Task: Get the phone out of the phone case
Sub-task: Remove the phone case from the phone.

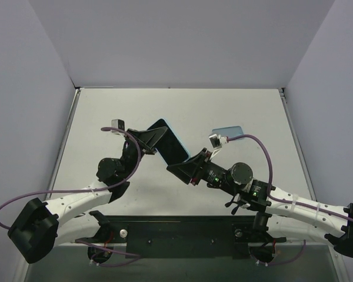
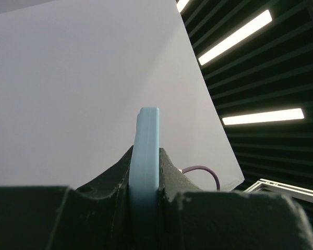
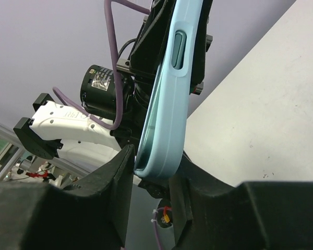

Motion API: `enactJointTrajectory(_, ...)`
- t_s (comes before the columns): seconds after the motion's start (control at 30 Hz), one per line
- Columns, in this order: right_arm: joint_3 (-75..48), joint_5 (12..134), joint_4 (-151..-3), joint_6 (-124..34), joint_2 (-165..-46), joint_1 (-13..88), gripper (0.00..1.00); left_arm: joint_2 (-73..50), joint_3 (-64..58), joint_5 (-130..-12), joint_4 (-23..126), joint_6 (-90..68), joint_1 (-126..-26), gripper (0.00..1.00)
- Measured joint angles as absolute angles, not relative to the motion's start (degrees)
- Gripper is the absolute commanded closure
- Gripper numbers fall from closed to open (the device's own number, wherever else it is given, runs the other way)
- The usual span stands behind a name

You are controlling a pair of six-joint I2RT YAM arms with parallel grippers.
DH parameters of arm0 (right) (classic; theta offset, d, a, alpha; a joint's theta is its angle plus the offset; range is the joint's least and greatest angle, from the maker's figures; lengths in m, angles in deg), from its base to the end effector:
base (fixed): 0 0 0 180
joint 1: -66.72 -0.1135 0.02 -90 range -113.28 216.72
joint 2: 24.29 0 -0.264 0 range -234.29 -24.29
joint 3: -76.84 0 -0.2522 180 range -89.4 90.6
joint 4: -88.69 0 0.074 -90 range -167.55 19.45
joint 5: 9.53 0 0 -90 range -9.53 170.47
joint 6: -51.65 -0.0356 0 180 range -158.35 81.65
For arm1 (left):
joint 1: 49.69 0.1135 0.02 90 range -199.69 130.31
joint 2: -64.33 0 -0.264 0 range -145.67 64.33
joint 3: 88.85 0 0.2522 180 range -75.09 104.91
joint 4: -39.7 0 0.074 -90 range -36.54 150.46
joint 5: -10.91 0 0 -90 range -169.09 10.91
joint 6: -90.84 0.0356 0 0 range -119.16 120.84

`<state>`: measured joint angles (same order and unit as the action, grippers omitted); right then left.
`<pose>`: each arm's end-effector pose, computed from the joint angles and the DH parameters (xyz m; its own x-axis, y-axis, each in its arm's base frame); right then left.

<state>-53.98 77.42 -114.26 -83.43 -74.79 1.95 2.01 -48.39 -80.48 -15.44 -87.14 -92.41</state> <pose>0.0861 0.1872 0.3518 -0.5436 0.5052 -0.6703 -0.7640 0.0329 0.6444 0.1645 -0.1507 0.3135 -0.6487 -0.7609 -0.0162 0.4263 -0.3457 -0.8359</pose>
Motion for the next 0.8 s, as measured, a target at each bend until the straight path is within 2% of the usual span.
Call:
enactJointTrajectory(0.1,-54.0,77.2,-114.6,-83.5,-74.8,2.4,0.81,1.9,-48.2,-80.6,-15.7,-87.1,-92.4,1.0)
enactJointTrajectory(0.17,-54.0,76.7,-115.0,-83.5,-74.8,2.5,0.88,1.8,-48.1,-80.7,-15.7,-87.2,-92.4,1.0)
enactJointTrajectory(0.2,-54.0,76.4,-115.1,-83.3,-74.8,2.5,0.95,1.8,-48.1,-80.7,-15.7,-87.4,-92.4,1.0)
enactJointTrajectory(0.27,-54.0,75.8,-115.2,-82.5,-74.8,2.6,1.0,1.8,-48.1,-80.7,-15.8,-87.6,-92.4,1.0)
enactJointTrajectory(0.47,-52.7,71.3,-113.0,-72.8,-75.1,2.6,1.0,1.9,-48.1,-75.0,-15.4,-92.2,-89.8,1.0)
enactJointTrajectory(0.8,-41.2,66.6,-99.8,-50.2,-77.4,1.0,1.0,-0.5,-44.2,-67.6,-17.1,-104.6,-88.2,1.0)
